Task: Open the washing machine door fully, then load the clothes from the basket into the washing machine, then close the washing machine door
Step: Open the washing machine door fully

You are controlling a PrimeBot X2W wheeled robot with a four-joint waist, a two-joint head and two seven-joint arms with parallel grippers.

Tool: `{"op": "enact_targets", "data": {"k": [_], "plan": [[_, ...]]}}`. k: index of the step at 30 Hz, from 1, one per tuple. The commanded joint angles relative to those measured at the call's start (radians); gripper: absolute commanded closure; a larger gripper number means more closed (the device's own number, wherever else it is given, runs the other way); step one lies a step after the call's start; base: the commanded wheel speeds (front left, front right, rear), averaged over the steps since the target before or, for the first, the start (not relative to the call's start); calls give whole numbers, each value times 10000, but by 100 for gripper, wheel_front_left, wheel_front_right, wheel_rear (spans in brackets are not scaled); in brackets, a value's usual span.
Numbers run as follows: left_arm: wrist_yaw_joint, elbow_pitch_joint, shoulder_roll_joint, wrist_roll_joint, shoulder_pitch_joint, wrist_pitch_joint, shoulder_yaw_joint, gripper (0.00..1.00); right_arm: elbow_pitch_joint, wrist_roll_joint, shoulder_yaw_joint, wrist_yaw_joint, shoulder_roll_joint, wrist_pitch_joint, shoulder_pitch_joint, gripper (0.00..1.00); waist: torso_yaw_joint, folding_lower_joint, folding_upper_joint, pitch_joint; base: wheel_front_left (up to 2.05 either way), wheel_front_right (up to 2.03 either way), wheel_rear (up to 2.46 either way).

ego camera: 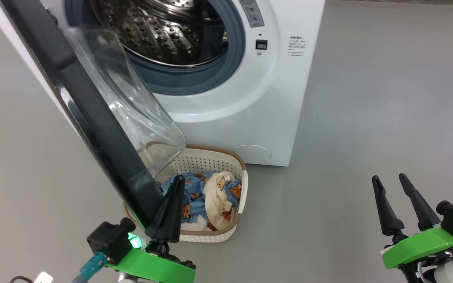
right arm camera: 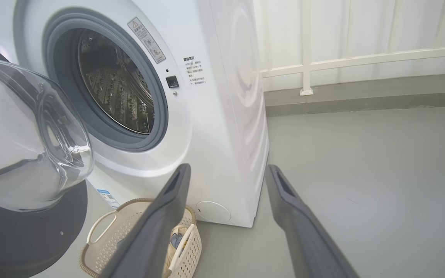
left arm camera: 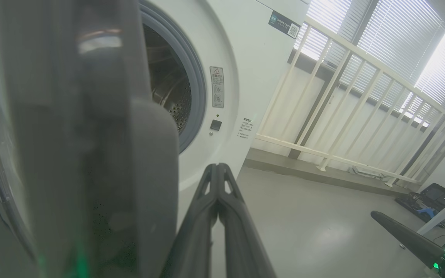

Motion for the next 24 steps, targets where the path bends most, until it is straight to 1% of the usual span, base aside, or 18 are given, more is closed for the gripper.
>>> {"op": "enact_targets", "data": {"k": [1, 8, 20, 24], "plan": [[151, -160, 329, 131, -46, -64, 729, 100, -271, -121, 171, 56, -213, -122, -243, 0, 178, 0, 0, 15, 0, 0, 0], [138, -279, 330, 268, 136, -64, 798, 100, -321, -140, 194, 56, -261, -122, -235, 0, 620, 0, 0, 21, 0, 0, 0], [223, -507, 356, 320, 400, -64, 886, 100, -363, -166, 94, 56, -339, -122, -167, 0, 1600, 0, 0, 64, 0, 0, 0], [286, -634, 396, 320, 546, -64, 946, 100, -373, -150, 152, 56, -349, -122, -194, 0, 1759, 0, 0, 66, 0, 0, 0]]}}
